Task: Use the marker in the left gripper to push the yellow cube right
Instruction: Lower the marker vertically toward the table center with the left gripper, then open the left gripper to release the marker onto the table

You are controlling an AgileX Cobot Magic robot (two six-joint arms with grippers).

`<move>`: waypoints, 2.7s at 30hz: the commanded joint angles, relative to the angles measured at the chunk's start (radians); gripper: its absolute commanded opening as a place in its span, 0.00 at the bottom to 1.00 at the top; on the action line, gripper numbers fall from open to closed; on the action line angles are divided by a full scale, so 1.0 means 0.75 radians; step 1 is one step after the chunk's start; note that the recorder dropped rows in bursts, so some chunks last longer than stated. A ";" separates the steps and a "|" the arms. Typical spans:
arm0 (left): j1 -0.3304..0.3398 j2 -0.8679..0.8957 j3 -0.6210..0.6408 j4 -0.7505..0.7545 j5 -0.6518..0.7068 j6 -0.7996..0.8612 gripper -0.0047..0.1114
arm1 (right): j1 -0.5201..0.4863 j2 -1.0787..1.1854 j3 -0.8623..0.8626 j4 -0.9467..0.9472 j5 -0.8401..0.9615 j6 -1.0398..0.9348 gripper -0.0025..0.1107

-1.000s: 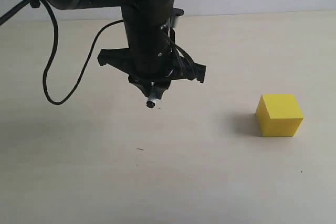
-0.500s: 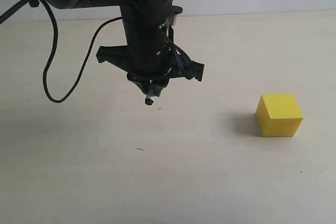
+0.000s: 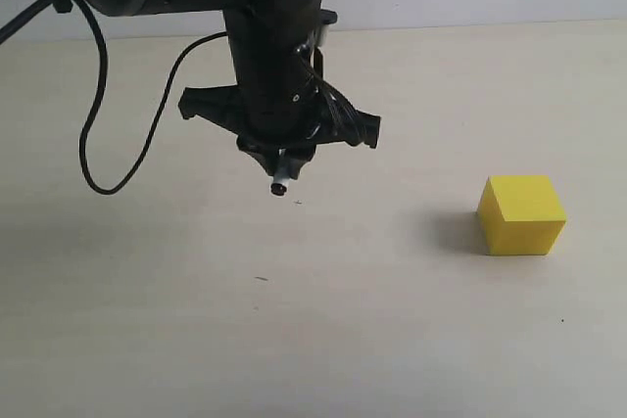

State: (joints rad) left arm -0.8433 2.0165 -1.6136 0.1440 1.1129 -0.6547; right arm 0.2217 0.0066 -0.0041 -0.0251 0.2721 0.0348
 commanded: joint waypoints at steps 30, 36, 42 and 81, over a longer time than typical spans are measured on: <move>0.118 0.058 0.026 -0.058 -0.140 -0.185 0.04 | -0.011 -0.009 0.005 0.001 -0.005 -0.004 0.02; 0.129 0.134 0.026 -0.084 -0.199 -0.185 0.04 | -0.011 -0.009 0.005 0.001 -0.005 -0.004 0.02; 0.182 0.183 0.026 -0.157 -0.196 -0.174 0.04 | -0.011 -0.009 0.005 0.001 -0.005 -0.004 0.02; 0.176 0.288 0.026 -0.289 -0.191 -0.078 0.04 | -0.011 -0.009 0.005 0.001 -0.005 -0.004 0.02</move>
State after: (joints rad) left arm -0.7092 2.2365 -1.5976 -0.0690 0.9569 -0.7312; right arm 0.2217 0.0066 -0.0041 -0.0251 0.2721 0.0348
